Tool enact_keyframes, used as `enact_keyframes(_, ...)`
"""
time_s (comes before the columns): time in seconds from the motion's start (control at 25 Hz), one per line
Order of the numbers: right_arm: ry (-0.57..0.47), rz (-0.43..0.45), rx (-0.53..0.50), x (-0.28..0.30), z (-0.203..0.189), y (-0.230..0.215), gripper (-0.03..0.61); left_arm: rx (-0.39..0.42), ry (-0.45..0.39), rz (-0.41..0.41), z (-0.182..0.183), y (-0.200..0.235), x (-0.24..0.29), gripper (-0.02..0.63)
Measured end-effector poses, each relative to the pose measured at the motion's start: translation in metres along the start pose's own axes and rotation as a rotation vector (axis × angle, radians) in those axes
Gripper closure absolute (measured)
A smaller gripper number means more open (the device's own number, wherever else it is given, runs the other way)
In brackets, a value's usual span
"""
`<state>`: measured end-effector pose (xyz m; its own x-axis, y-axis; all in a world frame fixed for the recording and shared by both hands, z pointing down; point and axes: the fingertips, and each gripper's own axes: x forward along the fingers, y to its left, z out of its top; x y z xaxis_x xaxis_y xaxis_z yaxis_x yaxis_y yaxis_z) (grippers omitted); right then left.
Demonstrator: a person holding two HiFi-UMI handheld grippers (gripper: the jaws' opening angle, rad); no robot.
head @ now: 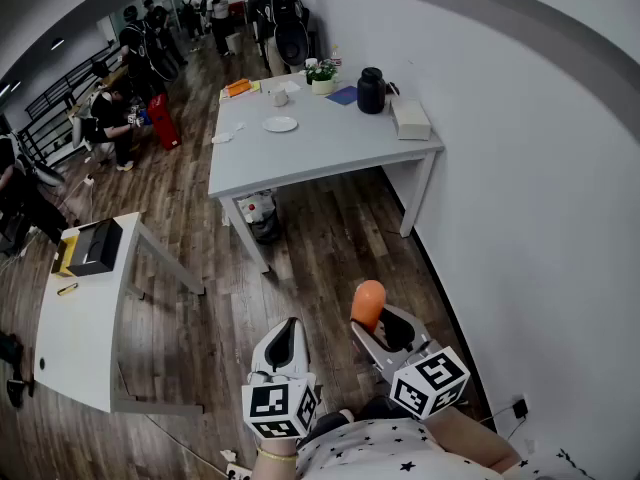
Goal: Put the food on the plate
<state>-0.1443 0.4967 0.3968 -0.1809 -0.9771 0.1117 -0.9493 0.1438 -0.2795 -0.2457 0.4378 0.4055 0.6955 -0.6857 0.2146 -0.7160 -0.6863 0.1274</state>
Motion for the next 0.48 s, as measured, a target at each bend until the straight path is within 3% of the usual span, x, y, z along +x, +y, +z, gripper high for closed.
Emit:
enact_keyframes(0.24,0.032,0.006,0.008,0.017,-0.009,-0.001,0.382,-0.016,0.034,0.027,-0.013,0.020,0.008,0.606)
enact_keyframes(0.48,0.030,0.027,0.019,0.062,-0.001,-0.029,0.382,-0.005,0.035,0.035,-0.003,0.037,0.055,0.606)
